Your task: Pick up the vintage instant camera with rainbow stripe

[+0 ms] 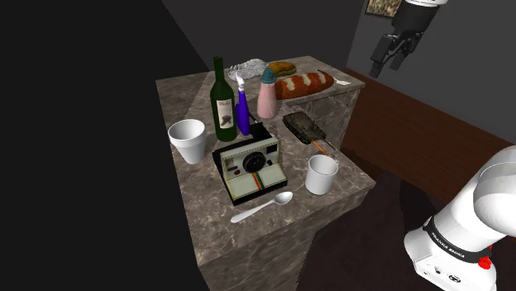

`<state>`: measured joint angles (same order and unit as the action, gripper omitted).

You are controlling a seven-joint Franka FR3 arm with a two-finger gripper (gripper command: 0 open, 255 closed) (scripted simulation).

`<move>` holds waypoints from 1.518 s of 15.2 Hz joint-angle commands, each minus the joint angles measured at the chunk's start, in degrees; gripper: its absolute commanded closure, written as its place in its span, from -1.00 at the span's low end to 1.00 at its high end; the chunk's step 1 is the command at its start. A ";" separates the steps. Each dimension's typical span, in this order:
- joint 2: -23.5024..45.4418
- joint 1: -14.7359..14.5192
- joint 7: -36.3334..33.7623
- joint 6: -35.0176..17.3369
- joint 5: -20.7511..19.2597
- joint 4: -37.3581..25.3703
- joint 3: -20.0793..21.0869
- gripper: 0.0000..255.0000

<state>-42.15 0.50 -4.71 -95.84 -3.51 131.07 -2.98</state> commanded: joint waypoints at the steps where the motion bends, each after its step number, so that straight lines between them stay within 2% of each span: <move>1: 0.00 0.00 0.00 0.00 0.00 0.00 0.00 -1.00; 11: 17.40 -7.70 11.13 -9.34 2.47 -6.85 1.52 -1.00; 23: 36.14 -15.09 23.76 -15.13 4.68 -18.11 6.05 -1.00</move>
<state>-7.94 -14.01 17.97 -110.54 1.08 114.32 2.60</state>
